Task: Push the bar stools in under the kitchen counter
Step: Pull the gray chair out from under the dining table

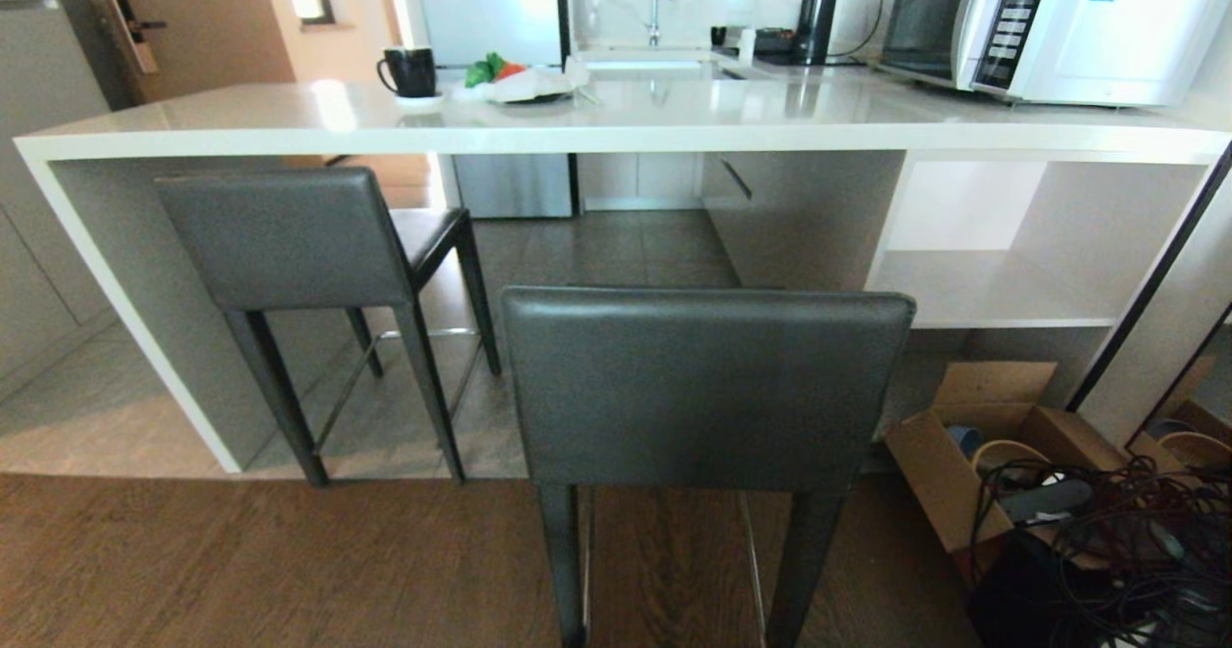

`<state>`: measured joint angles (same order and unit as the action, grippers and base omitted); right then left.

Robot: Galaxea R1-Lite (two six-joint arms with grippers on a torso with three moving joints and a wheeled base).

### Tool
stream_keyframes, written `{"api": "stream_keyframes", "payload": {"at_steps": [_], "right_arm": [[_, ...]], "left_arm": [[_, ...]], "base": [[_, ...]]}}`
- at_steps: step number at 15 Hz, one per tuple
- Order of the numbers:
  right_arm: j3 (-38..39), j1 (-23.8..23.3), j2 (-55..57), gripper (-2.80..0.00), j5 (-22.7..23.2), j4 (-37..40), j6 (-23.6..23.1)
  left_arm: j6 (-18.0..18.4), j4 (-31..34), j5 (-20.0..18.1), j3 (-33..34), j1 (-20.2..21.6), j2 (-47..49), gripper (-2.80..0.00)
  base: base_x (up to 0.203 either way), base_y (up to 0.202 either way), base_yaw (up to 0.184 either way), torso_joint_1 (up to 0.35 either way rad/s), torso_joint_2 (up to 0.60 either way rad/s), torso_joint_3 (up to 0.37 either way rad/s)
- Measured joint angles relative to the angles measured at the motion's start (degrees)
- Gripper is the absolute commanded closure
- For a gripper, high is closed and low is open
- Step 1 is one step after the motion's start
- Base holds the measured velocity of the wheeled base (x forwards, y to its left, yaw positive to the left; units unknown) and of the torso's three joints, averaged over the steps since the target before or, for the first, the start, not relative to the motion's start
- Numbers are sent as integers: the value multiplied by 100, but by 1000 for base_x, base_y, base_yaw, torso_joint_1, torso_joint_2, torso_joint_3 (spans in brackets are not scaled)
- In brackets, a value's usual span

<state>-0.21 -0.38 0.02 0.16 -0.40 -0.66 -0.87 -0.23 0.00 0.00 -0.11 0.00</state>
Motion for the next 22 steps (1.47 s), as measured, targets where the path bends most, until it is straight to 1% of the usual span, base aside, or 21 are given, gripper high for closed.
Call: {"api": "stream_keyframes", "payload": {"at_steps": [22], "right_arm": [[2,2,0,0,0,7,22]], "left_arm": [[2,1,0,0,0,0,0]], "base": [[0,197,-2,2,2,2]]}}
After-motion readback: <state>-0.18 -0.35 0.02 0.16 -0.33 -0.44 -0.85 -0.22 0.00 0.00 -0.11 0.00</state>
